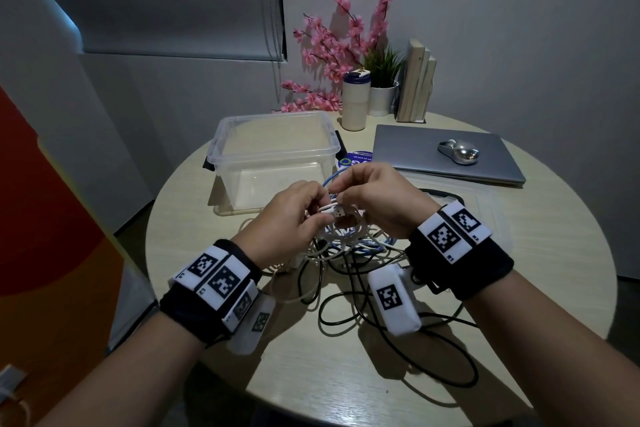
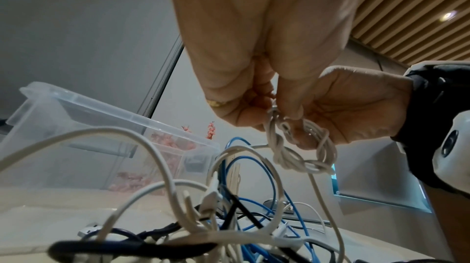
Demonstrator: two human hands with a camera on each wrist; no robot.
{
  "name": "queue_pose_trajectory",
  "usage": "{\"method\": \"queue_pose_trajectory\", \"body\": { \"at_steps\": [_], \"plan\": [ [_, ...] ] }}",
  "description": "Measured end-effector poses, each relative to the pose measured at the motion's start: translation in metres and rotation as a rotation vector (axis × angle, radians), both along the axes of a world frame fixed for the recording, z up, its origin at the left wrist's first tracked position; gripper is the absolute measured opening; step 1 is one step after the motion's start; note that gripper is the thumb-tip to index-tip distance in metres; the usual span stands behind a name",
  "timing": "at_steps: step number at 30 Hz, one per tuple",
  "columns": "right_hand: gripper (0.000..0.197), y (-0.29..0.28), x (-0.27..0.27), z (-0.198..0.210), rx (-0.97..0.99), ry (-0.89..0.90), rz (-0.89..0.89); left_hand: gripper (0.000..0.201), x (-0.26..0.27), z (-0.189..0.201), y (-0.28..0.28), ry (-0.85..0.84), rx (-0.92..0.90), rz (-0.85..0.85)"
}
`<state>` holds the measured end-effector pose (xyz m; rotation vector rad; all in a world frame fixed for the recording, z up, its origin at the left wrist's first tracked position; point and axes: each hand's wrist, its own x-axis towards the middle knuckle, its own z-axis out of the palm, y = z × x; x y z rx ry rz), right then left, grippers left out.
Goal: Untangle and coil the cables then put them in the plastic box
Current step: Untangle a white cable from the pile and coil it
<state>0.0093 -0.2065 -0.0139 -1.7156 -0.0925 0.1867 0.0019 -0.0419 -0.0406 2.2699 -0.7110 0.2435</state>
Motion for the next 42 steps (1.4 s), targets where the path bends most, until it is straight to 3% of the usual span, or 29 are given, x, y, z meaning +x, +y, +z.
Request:
{"method": "queue_pose_trajectory", "body": {
  "at_steps": [7, 17, 24, 33, 42],
  "plan": [
    [0.019, 0.003, -0.003, 0.001, -0.034, -0.04, 0.023, 0.007, 0.001, -0.002, 0.01, 0.027, -0.075, -0.006],
    [0.013, -0.004, -0.006, 0.003, -0.183, -0.096, 0.209, 0.01, -0.003, 0.002, 0.008, 0.418, -0.507, -0.056],
    [0.013, -0.007, -0.006, 0.0, 0.005, 0.033, 0.288, 0.013, -0.003, 0.002, 0.009, 0.422, -0.45, -0.06],
    [0.014, -0.007, -0.004, 0.008, 0.036, 0.055, 0.303, 0.017, -0.003, 0.008, 0.009, 0.416, -0.402, -0.067],
    [0.011, -0.006, -0.004, 0.007, -0.059, -0.019, 0.275, 0.009, -0.001, 0.001, 0.009, 0.075, -0.138, -0.026]
  ]
}}
